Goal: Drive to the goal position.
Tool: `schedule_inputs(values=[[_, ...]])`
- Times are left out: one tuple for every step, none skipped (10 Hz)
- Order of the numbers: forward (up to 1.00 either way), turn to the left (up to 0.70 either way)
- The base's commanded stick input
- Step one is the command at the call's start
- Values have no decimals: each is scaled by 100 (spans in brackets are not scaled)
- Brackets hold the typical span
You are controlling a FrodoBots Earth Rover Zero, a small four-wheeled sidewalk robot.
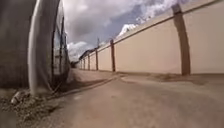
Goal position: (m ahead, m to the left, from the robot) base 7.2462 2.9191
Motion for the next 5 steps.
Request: schedule_inputs(values=[[60, 5], [60, 5], [60, 6], [60, 5], [60, 5]])
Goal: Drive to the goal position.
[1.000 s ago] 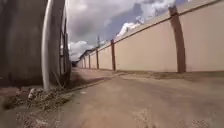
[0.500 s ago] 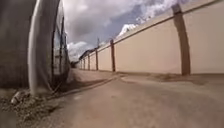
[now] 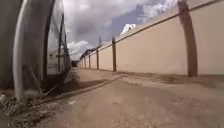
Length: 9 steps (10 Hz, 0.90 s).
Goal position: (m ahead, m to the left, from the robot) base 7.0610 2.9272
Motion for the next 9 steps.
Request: schedule_inputs(values=[[60, 5], [60, 5], [60, 6], [60, 6], [60, 5], [60, 5], [60, 6], [60, 7], [60, 8]])
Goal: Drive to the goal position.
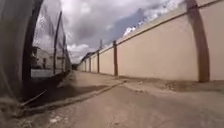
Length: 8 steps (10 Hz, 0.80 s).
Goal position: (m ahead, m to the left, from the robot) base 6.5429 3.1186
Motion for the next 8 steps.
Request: schedule_inputs(values=[[60, 9], [60, 9], [60, 9], [60, 9], [60, 9], [60, 9], [60, 9], [60, 9]])
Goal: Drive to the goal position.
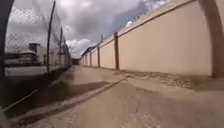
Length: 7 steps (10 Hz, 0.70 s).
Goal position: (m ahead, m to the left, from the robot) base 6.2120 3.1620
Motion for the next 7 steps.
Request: schedule_inputs(values=[[60, 9], [60, 9], [60, 9], [60, 9], [60, 9], [60, 9], [60, 15]])
